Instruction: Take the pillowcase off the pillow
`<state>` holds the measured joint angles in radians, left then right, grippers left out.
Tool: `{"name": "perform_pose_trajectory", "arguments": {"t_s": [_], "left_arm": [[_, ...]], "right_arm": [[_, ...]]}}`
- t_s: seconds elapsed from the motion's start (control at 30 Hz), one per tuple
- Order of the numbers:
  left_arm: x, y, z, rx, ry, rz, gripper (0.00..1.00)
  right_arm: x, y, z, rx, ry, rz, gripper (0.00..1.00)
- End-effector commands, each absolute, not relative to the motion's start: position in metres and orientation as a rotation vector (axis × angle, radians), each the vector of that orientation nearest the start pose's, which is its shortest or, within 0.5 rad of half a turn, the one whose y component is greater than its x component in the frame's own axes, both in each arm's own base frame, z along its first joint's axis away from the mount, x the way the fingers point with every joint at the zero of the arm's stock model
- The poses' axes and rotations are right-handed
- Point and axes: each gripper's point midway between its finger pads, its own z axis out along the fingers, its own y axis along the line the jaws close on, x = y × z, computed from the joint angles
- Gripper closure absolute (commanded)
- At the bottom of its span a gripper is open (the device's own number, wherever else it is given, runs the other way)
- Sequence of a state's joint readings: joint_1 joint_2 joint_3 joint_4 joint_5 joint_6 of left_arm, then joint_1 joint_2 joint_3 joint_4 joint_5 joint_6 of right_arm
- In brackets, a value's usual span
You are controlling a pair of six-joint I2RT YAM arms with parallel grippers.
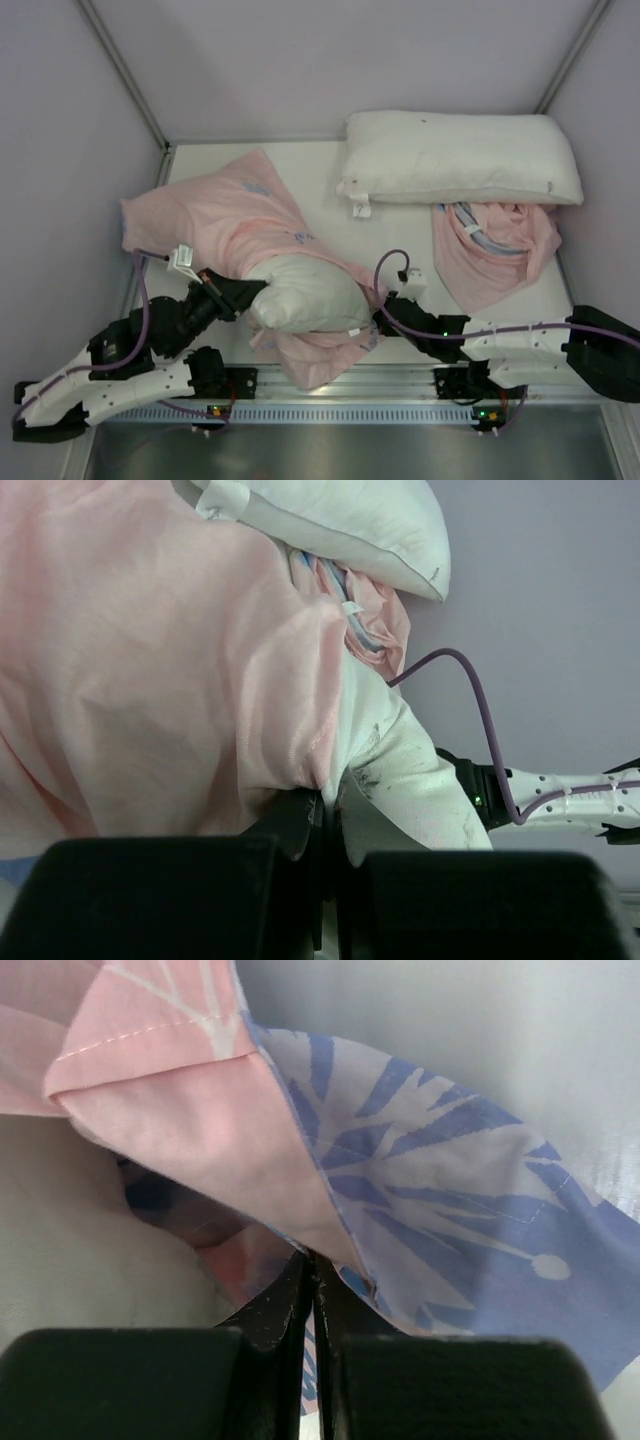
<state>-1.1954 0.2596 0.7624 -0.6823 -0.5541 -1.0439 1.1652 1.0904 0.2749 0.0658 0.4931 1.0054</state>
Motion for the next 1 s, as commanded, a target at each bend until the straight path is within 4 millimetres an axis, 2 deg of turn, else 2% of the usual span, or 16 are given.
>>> {"name": "perform_pose_trajectory", "arguments": {"t_s": [0.0, 0.13, 0.23, 0.33, 0.4, 0.43, 0.5, 0.53, 0.6, 0.63, 0.7, 0.73, 0.8, 0.83, 0.87, 0.97], "left_arm": [[0.137, -0.149, 0.385, -0.377, 1.561, -1.306, 1.0], [0.131, -0.15, 0.42, -0.4, 1.456, -1.44, 1.0], [0.118, -0.148, 0.457, -0.37, 1.371, -1.562, 1.0], [0.109, -0.158, 0.461, -0.312, 1.413, -1.599, 1.0], [0.103, -0.161, 0.452, -0.294, 1.437, -1.632, 1.0], [0.102, -0.162, 0.445, -0.291, 1.457, -1.631, 1.0], [0.099, -0.157, 0.43, -0.297, 1.488, -1.628, 1.0], [0.099, -0.155, 0.418, -0.296, 1.525, -1.605, 1.0], [0.094, -0.146, 0.406, -0.305, 1.538, -1.613, 1.0], [0.092, -0.141, 0.399, -0.313, 1.548, -1.615, 1.0], [0.092, -0.142, 0.383, -0.314, 1.588, -1.594, 1.0], [0.09, -0.144, 0.377, -0.302, 1.606, -1.597, 1.0], [0.089, -0.149, 0.366, -0.296, 1.633, -1.605, 1.0], [0.088, -0.152, 0.362, -0.292, 1.644, -1.61, 1.0], [0.089, -0.156, 0.358, -0.287, 1.66, -1.601, 1.0], [0.094, -0.171, 0.344, -0.252, 1.709, -1.548, 1.0]], "right_arm": [[0.159, 0.211, 0.019, 0.086, 2.28, 0.472, 1.0], [0.166, 0.207, 0.012, 0.096, 2.273, 0.384, 1.0], [0.179, 0.207, 0.014, 0.11, 2.241, 0.312, 1.0], [0.199, 0.215, 0.03, 0.121, 2.214, 0.3, 1.0], [0.211, 0.223, 0.046, 0.133, 2.208, 0.344, 1.0], [0.226, 0.213, 0.055, 0.173, 2.192, 0.34, 1.0], [0.237, 0.208, 0.064, 0.206, 2.199, 0.386, 1.0], [0.253, 0.191, 0.072, 0.251, 2.177, 0.369, 1.0], [0.266, 0.188, 0.085, 0.241, 2.172, 0.407, 1.0], [0.28, 0.18, 0.096, 0.232, 2.155, 0.392, 1.0], [0.288, 0.19, 0.102, 0.169, 2.189, 0.463, 1.0], [0.295, 0.186, 0.095, 0.137, 2.219, 0.443, 0.98], [0.303, 0.203, 0.104, 0.076, 2.237, 0.527, 0.72], [0.304, 0.205, 0.095, 0.044, 2.28, 0.537, 0.61], [0.306, 0.213, 0.105, 0.03, 2.28, 0.578, 0.45], [0.298, 0.215, 0.124, 0.047, 2.247, 0.648, 0.35]]}}
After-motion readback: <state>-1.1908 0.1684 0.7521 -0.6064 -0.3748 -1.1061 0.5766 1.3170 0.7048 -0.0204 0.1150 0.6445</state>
